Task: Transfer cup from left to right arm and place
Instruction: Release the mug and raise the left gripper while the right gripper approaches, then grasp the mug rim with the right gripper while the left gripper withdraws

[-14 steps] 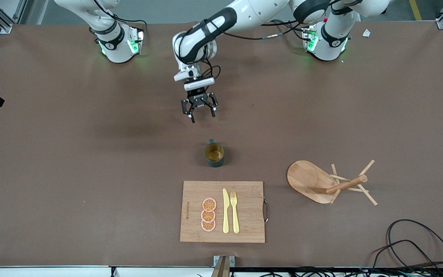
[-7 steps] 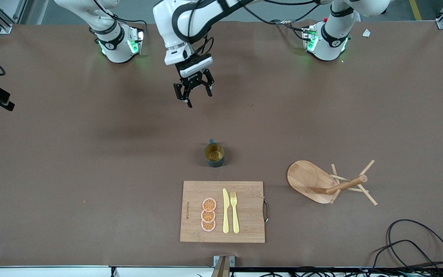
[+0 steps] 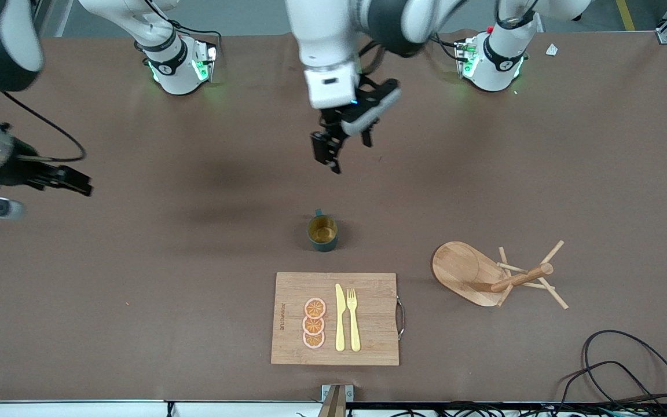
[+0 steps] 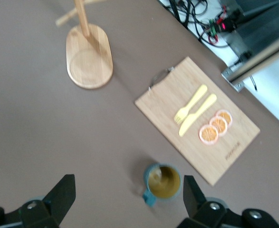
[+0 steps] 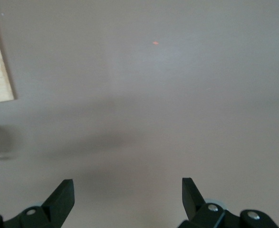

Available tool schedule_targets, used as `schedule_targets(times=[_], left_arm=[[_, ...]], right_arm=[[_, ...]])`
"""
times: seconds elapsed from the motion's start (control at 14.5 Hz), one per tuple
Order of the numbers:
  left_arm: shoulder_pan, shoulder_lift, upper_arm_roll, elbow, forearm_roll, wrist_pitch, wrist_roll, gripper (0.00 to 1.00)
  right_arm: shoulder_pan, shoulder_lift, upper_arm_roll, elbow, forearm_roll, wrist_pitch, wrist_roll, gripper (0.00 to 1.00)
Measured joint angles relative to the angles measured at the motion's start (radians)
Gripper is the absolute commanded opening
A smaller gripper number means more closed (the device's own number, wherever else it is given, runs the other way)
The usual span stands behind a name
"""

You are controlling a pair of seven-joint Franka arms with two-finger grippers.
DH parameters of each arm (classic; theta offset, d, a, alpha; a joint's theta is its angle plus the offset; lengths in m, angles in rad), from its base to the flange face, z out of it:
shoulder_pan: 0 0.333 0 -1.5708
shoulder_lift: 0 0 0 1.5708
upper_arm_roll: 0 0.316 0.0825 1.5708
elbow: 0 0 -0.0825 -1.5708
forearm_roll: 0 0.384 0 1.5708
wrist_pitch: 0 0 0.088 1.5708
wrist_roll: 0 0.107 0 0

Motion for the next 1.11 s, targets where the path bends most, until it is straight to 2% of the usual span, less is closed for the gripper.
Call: schedule_targets(times=[0.35, 0.69, 0.9, 1.11], left_arm=[[0.246, -0.058, 0.000, -0.004, -0.151, 0.000, 0.340, 1.00], [0.460, -0.062, 0.000, -0.008, -0.235, 0.000, 0.670, 1.00], [0.576, -0.069, -0.001, -0.008, -0.300, -0.018, 0.877, 1.00], [0.687, -0.097, -0.002, -0.008, -0.324, -0.080, 1.126, 1.00]], right_arm=[[0.223, 0.152, 0.007, 0.044, 0.042, 0.134, 0.346, 1.00], [0.444, 0.437, 0.007, 0.221, 0.045, 0.347, 0.743, 1.00], [0.515, 0.571, 0.006, 0.256, 0.045, 0.496, 0.881, 1.00], [0.554, 0.639, 0.005, 0.273, 0.045, 0.573, 0.971, 1.00]])
